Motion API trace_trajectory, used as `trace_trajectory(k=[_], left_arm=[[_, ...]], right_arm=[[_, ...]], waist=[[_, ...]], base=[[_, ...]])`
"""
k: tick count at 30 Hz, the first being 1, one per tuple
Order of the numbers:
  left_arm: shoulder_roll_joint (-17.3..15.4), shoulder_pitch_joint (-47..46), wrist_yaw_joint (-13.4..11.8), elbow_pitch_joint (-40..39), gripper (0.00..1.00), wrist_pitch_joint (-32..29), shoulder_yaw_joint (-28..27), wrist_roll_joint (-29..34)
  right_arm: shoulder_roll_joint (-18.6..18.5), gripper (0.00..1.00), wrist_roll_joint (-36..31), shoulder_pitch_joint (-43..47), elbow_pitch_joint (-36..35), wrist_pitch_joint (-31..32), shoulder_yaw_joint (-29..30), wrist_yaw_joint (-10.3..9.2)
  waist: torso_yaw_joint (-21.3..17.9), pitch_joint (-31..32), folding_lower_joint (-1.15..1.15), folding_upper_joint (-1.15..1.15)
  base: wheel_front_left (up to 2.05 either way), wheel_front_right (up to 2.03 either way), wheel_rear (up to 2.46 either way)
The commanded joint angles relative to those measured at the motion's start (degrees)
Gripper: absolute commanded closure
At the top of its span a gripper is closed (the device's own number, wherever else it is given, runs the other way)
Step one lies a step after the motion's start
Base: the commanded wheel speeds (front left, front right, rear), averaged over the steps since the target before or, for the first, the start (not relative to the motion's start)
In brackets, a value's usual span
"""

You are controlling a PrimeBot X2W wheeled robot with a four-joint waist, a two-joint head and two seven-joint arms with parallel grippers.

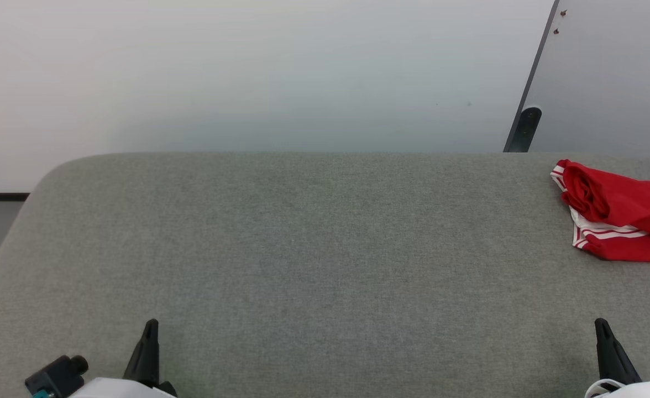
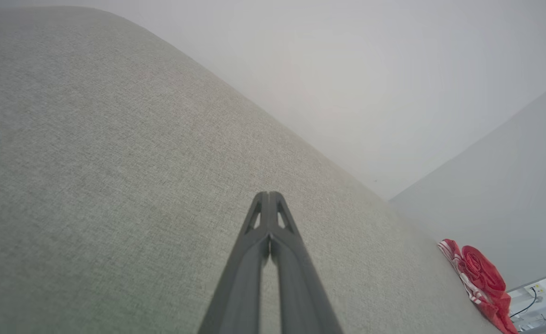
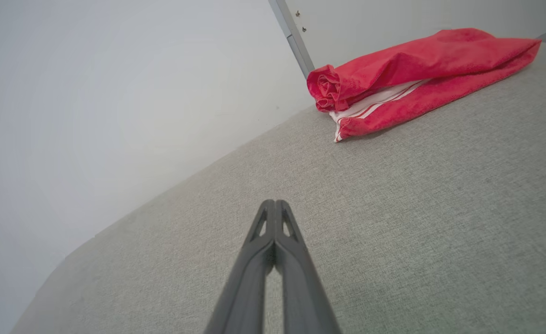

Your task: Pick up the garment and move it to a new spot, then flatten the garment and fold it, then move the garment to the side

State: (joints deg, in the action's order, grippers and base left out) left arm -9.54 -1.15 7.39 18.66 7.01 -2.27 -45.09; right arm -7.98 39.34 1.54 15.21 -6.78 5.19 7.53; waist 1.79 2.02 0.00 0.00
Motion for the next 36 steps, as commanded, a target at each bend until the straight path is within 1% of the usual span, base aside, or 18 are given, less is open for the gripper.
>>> trace_trajectory(k=[1,15,36], left_arm=[[-0.3,-1.4,0.0,-1.1,1.0,-0.4,-0.5,-1.9],[1.2,-2.3,0.1,-1.8,1.0,-3.2,-1.3,-11.6],[3.0,-3.3,0.1,-2.8,1.0,-6.6,-2.3,-23.1]], right_arm=[[0.0,1.0,2.2,-1.4,-0.9,0.4,0.4,-0.02],[1.1,1.0,13.0,-2.9,-1.0,3.2,0.6,-0.03],[2.4,1.0,25.9,-4.6,-1.1,6.5,0.9,-0.04]], waist=[[0.0,0.0,0.0,0.0],[-0.3,-0.4,0.0,0.0],[-0.7,-0.8,0.0,0.0]], base=[[0.0,0.0,0.0],[0.0,0.0,0.0],[0.0,0.0,0.0]])
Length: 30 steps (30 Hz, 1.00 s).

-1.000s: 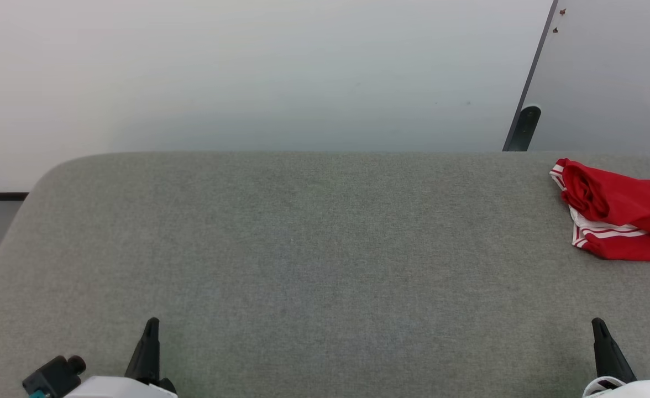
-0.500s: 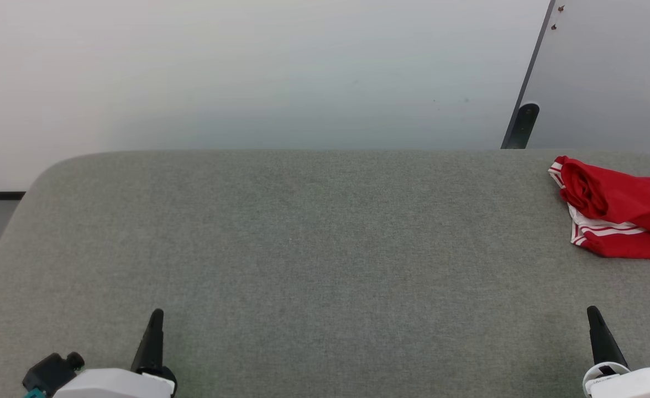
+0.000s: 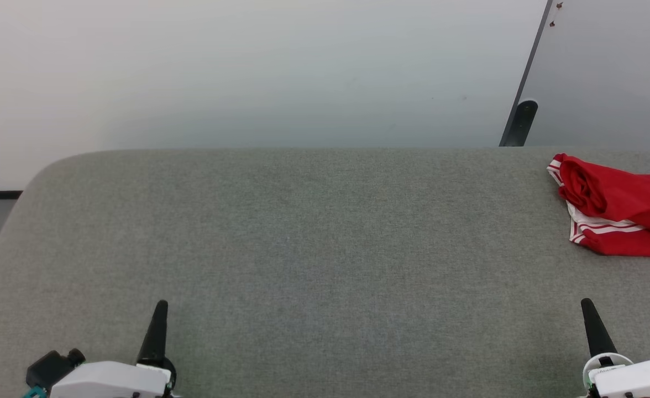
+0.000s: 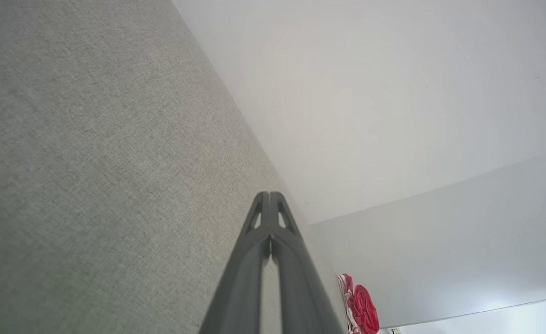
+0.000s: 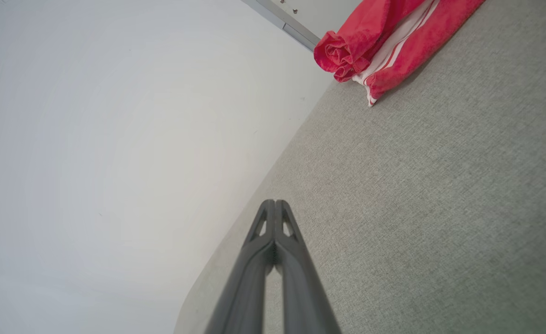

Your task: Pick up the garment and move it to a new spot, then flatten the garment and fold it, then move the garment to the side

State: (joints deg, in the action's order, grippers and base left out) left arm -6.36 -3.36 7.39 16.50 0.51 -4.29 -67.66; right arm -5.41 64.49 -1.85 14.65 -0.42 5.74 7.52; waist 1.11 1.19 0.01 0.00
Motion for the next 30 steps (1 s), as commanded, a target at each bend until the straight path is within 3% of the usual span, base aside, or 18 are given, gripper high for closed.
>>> trace_trajectory(k=[1,30], left_arm=[[-0.2,-1.1,0.1,-0.7,1.0,-0.3,-0.4,-1.1],[1.9,-2.3,0.1,-1.8,1.0,-4.2,-1.5,-14.5]], right_arm=[[-0.2,1.0,1.4,-1.3,-0.6,0.3,0.4,-0.03],[1.5,1.0,16.4,-3.3,-0.6,4.1,0.6,-0.04]], waist=[[0.0,0.0,0.0,0.0],[-0.6,-0.7,0.0,0.0]], base=[[0.0,0.0,0.0],[0.0,0.0,0.0]])
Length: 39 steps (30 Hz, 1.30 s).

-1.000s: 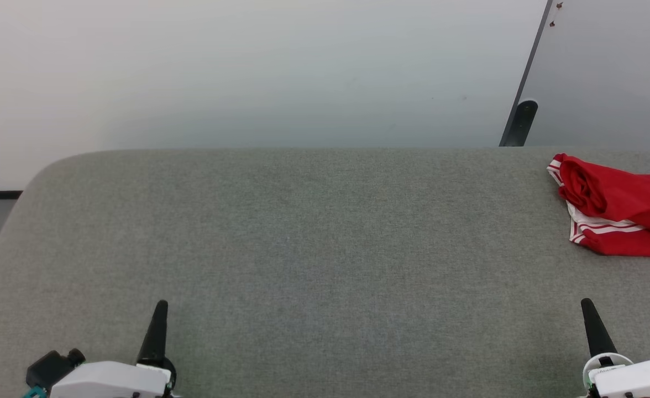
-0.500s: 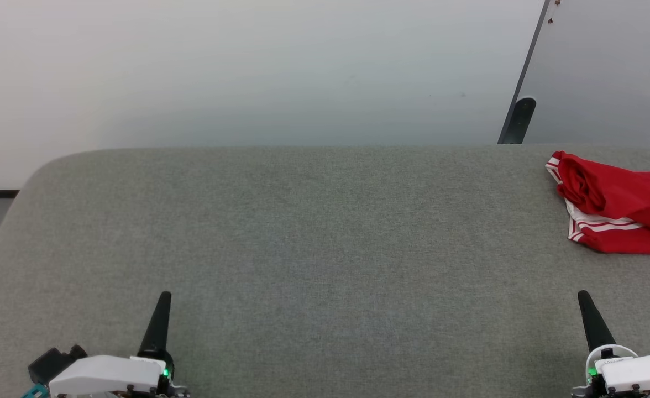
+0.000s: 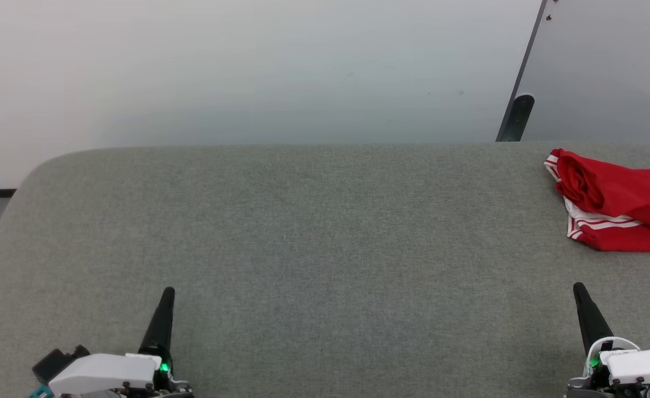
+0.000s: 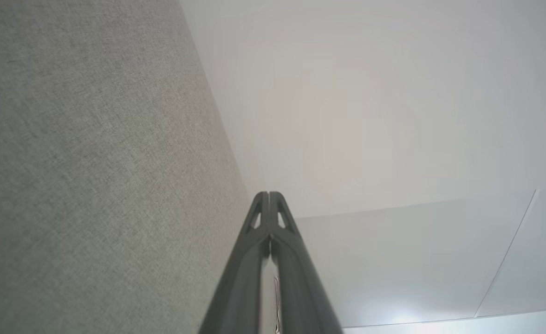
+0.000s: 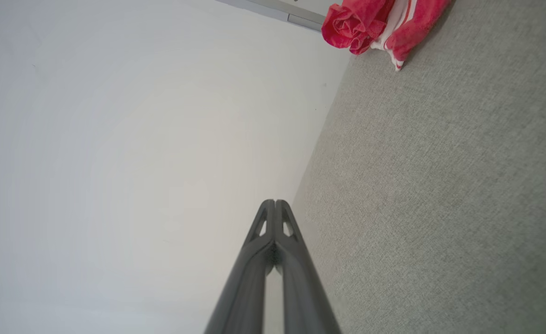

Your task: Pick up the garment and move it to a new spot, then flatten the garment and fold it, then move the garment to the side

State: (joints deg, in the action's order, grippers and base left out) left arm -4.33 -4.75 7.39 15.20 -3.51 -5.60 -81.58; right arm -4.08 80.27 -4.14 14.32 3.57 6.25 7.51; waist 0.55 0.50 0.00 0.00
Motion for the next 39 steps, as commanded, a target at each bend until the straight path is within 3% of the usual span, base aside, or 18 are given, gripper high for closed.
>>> trace_trajectory(k=[1,28,39], left_arm=[[0.0,-1.0,0.1,-0.6,1.0,-0.3,-0.2,-1.0],[1.6,-1.8,0.2,-1.2,1.0,-3.1,-1.1,-10.8],[1.5,-1.8,0.2,-1.2,1.0,-3.2,-1.1,-10.9]], right_arm=[[0.2,1.0,1.0,-1.1,-0.3,0.3,0.1,-0.02],[1.4,1.0,12.2,-2.6,-0.4,3.2,0.3,-0.02],[1.4,1.0,12.2,-2.2,-0.3,3.2,0.3,-0.02]], waist=[[0.0,0.0,0.0,0.0],[-0.5,-0.7,0.0,0.0],[-0.5,-0.7,0.0,0.0]], base=[[0.0,0.0,0.0],[0.0,0.0,0.0],[0.0,0.0,0.0]])
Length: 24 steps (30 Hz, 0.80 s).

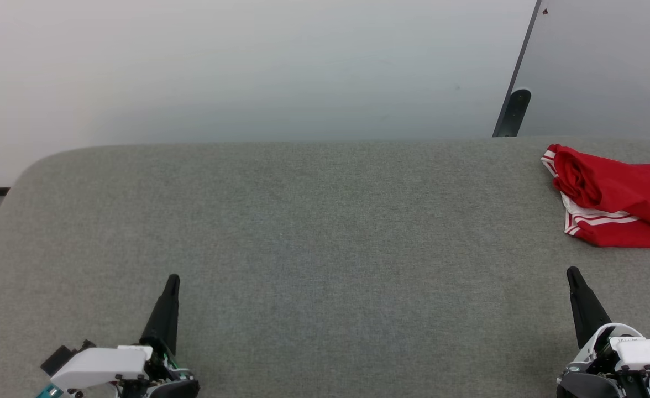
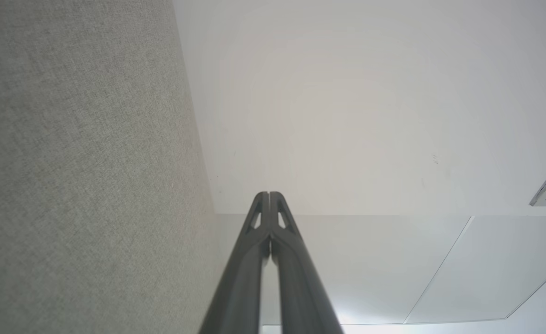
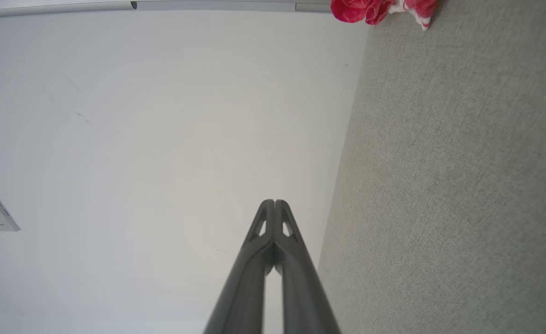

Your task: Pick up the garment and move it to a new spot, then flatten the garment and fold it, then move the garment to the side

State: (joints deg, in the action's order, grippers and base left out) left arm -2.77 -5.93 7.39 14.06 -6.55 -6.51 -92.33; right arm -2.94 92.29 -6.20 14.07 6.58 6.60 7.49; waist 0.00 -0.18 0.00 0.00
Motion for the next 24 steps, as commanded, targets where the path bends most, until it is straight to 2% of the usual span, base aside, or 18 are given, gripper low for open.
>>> trace_trajectory(k=[1,24], left_arm=[[0.0,-0.6,0.2,-0.1,1.0,-0.2,-0.1,-0.1],[-0.1,-0.6,0.2,-0.1,1.0,-0.2,-0.1,-0.2]], right_arm=[[0.2,1.0,0.2,-0.2,-0.1,0.1,-0.1,0.0],[0.2,1.0,0.2,-0.2,-0.1,0.1,-0.1,0.01]], waist=[[0.0,0.0,0.0,0.0],[0.0,0.0,0.0,0.0]], base=[[0.0,0.0,0.0],[0.0,0.0,0.0]])
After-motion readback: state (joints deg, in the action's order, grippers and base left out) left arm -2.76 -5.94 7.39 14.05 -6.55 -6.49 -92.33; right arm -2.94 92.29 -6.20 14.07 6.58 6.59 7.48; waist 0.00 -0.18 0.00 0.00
